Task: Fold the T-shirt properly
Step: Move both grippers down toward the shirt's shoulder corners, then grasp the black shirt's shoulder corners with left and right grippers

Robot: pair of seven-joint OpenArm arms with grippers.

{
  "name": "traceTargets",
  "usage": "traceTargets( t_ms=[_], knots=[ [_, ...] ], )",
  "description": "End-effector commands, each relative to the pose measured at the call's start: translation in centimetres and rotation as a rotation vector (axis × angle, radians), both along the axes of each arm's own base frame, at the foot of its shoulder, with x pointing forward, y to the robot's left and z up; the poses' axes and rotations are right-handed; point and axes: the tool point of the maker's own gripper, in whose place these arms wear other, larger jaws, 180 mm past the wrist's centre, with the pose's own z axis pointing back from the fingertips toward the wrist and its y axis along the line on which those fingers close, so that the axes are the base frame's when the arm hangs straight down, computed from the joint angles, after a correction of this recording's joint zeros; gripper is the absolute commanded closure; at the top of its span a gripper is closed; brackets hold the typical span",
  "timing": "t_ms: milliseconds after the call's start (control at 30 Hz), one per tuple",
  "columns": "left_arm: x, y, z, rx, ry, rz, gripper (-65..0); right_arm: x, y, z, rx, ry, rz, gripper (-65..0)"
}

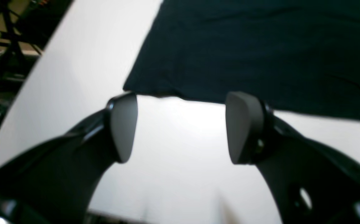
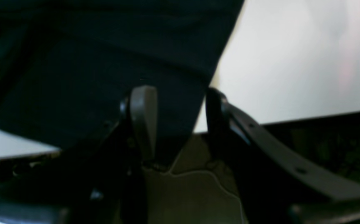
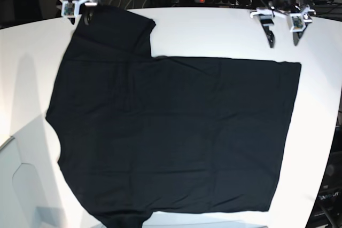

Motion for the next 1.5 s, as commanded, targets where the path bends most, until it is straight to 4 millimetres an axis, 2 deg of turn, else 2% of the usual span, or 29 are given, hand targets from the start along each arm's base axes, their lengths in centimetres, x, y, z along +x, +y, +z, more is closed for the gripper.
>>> traceTargets(
  t_ms=[0, 100, 267, 400, 533, 733, 967, 1300, 1467],
  knots=[
    [0.5, 0.5, 0.7, 0.014, -0.035, 0.002, -43.0, 0.4, -0.1, 0.5, -0.003, -0.016, 0.002, -27.7],
    [1.5, 1.5, 0.2, 0.024, -0.05, 0.024, -43.0, 0.6, 0.0, 0.1, 0.002, 0.008, -0.001, -28.5],
    [2.4, 4.2, -1.8, 0.027, -0.043, 0.1, -43.0, 1.0, 0.0, 0.3, 0.002, -0.004, -0.001, -28.4],
    [3.3, 7.0, -1.9, 0.048, -0.067, 0.169, -43.1, 1.1, 0.0, 0.2, 0.003, -0.002, -0.001, -28.4],
    [5.6, 7.9, -2.0, -0.011, -0.104, 0.129, -43.1, 1.1, 0.0, 0.2, 0.003, -0.002, -0.001, -28.4],
    [7.3, 11.1, -3.9, -0.097, 0.003, 0.201, -43.0, 1.1, 0.0, 0.2, 0.003, -0.002, -0.001, -28.4],
    [7.9, 11.2, -4.5, -0.129, 0.036, 0.196, -42.9, 1.4, 0.0, 0.3, 0.003, -0.01, -0.001, -28.4],
    [6.4, 11.3, -7.6, -0.185, 0.101, 0.23, -42.8, 1.4, 0.0, 0.3, 0.004, -0.01, -0.003, -28.4],
    [6.8, 11.2, -7.5, -0.188, 0.094, 0.227, -42.6, 1.4, 0.0, 0.3, 0.004, -0.01, -0.003, -28.4]
  ],
)
